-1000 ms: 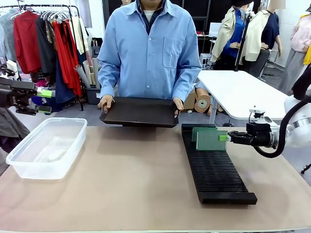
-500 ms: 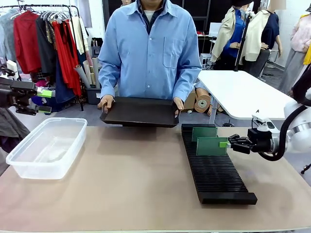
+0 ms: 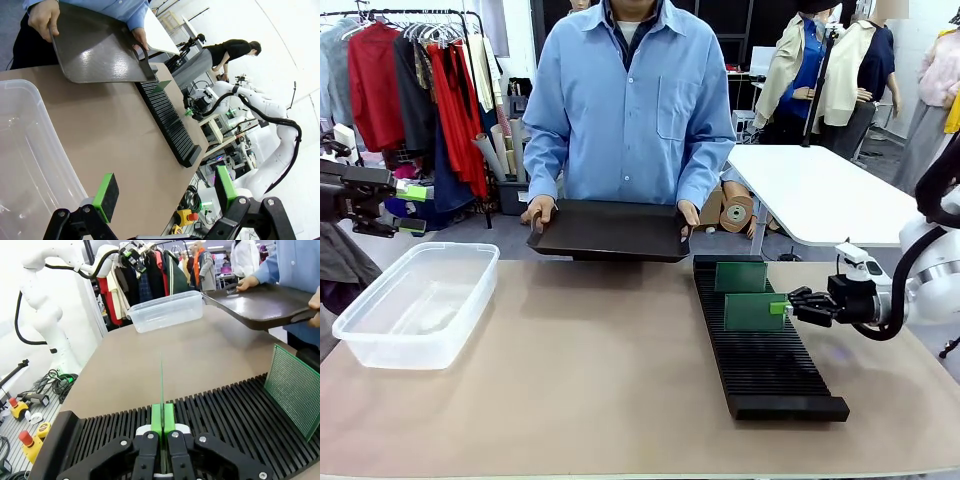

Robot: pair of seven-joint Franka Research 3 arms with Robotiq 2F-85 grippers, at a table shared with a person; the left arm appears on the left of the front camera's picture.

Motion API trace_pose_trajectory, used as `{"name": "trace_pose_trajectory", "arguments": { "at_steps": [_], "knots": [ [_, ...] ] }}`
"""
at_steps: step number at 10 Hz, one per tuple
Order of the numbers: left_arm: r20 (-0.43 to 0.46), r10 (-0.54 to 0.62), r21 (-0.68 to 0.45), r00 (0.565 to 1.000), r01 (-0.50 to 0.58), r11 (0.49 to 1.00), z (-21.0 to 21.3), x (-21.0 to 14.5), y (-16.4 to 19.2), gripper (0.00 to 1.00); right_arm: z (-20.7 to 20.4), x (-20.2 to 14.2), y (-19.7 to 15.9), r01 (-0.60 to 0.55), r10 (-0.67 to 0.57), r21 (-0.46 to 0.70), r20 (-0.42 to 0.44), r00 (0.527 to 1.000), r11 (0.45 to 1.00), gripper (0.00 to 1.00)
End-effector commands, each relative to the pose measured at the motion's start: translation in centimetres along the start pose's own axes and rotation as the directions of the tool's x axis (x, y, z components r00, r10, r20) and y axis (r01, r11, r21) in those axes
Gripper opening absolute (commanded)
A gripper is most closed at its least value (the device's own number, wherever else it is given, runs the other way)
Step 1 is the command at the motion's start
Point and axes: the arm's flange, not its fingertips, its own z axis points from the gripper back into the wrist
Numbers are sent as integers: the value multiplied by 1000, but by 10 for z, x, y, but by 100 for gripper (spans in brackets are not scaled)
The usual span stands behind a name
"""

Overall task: Sort PCBs into racks and boxes based on the side picked up.
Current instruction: If the short side of the Blank PCB is picked up, insert it into the PCB Rack ; if the long side is picked up, place it in the Organizing box.

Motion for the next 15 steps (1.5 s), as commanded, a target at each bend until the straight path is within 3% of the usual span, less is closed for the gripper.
{"name": "trace_pose_trajectory", "arguments": {
  "at_steps": [1, 4, 15],
  "knots": [
    [1, -1, -3, 1000, 1, 1000, 0, 0, -1, 100, -2, -4, -4, -27, 27, -22, -1, 1000, 999, 0],
    [1, -1, -3, 1000, 1, 1000, 0, 0, -1, 100, 0, -7, -5, 15, -15, -33, 5, 1000, 999, 0],
    [1, -1, -3, 1000, 1, 1000, 0, 0, -1, 100, 1, -17, -3, 1, -1, -37, -11, 1000, 999, 0]
  ]
}}
